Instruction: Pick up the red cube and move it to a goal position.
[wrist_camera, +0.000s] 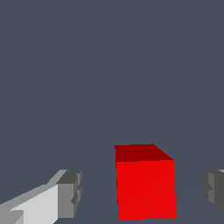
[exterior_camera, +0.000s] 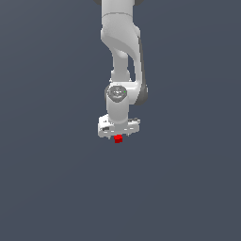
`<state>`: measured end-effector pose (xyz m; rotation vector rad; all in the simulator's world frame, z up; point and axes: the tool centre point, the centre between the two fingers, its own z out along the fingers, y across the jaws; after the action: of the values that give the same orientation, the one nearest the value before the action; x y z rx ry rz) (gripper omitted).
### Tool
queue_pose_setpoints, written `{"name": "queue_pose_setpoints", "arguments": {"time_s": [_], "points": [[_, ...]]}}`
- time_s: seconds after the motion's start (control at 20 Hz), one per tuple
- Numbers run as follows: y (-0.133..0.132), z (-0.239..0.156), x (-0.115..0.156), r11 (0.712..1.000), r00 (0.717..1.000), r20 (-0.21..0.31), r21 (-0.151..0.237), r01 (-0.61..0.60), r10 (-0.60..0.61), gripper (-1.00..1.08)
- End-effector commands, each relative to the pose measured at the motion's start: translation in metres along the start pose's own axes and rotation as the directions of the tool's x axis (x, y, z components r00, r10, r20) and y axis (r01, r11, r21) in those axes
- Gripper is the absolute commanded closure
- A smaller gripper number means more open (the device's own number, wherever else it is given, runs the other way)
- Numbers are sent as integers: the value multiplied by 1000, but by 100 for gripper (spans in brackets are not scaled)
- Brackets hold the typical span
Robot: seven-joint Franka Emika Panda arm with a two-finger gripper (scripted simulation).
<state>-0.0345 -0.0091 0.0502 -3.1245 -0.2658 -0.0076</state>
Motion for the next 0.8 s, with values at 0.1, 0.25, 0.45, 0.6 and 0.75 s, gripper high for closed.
{"name": "queue_pose_setpoints", "arguments": {"time_s": [0.1, 0.25, 0.45, 0.6, 0.75], "points": [[2, 23, -7, 999, 999, 4, -3, 33, -33, -92], [3, 31, -9, 999, 999, 6, -4, 44, -44, -92], [4, 31, -8, 999, 999, 6, -5, 44, -44, -92], [4, 30, -8, 999, 999, 6, -5, 43, -43, 108], [4, 30, -8, 999, 999, 6, -5, 43, -43, 108]]}}
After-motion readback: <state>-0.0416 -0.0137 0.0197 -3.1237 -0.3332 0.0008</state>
